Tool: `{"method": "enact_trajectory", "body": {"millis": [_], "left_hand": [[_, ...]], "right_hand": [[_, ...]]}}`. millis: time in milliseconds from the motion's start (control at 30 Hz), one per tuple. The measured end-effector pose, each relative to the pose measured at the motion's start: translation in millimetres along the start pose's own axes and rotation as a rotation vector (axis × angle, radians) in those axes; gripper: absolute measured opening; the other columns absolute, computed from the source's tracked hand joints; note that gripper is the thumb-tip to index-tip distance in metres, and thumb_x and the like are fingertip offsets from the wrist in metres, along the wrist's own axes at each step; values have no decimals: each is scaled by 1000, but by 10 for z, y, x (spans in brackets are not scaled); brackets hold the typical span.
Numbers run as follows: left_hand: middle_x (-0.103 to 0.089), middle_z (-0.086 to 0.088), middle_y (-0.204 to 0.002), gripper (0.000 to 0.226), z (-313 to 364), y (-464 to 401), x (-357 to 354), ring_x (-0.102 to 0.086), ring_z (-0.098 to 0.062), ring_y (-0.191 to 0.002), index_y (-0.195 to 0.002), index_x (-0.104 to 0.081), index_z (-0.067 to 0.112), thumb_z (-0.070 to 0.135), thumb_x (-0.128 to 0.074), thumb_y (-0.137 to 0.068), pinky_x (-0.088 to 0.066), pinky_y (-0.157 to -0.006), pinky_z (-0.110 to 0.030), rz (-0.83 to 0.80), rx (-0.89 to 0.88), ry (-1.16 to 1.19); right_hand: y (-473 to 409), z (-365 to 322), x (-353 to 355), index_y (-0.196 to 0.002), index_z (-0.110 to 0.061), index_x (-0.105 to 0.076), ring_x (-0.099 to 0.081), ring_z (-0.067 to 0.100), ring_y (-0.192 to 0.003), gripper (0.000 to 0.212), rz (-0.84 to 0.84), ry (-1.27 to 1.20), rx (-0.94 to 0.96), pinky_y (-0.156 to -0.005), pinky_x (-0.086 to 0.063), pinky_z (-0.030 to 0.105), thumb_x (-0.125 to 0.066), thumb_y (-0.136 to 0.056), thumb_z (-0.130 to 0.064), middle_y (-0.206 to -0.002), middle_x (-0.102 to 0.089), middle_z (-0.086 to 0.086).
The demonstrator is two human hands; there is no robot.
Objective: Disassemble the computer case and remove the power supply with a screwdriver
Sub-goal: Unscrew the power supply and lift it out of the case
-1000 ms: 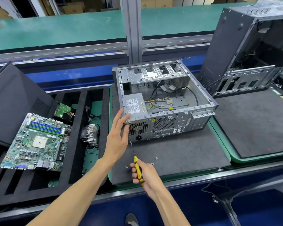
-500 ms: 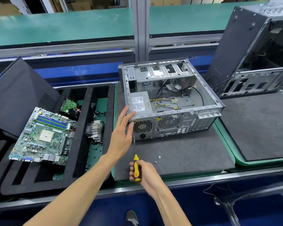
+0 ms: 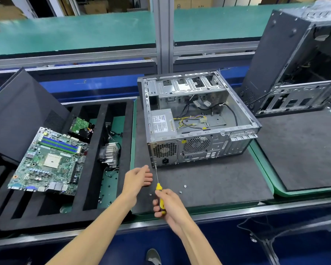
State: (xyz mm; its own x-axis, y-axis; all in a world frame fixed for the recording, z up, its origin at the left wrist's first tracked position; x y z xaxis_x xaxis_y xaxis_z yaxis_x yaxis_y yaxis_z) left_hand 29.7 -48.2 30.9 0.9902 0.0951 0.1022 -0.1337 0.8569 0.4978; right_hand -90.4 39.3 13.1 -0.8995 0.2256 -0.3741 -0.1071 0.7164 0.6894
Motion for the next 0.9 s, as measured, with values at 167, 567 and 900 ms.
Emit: {"method": "enact_trajectory", "body": {"millis": [167,567,900], "left_hand": [[-76,-18,-91,28,0,-30,-174,-75,-27,-80,-103,-68,-4,23,-66,-95,-60,-67,-31,-188,143,118],[-73,-20,-86,16,-20,-150,-335,-72,-27,-79,-98,-64,-8,7,-61,-97,-60,-61,-30,-158,262,439],[-68,-22,-97,17,-32,-151,-394,-68,-29,-90,-106,-59,-9,6,-55,-100,-55,-72,-36,-214,336,562]], "right_hand": [[27,-4,-13,-98,-3,-63,-42,12,-46,28,18,-48,-50,-43,-32,23,-46,-106,-24,-59,-50,2],[111,-69,-34,-98,1,-65,-47,13,-51,32,-9,-96,-90,-47,-38,24,-44,-107,-21,-62,-55,5],[116,-69,-64,-99,-3,-60,-41,12,-46,26,-31,-129,-106,-42,-32,22,-44,-106,-23,-59,-50,4]]}}
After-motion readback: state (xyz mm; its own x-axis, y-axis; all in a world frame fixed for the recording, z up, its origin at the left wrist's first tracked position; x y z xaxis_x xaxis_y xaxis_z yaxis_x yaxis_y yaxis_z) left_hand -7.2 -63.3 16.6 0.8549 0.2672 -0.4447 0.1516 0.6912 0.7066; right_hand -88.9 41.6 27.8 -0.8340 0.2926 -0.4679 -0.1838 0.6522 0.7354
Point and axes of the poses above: each hand's wrist, its own y-axis away from the middle knuckle, its own x-axis out of the back of the hand, z = x × y, the point moved 5 cm from there along -y, towards the middle knuckle
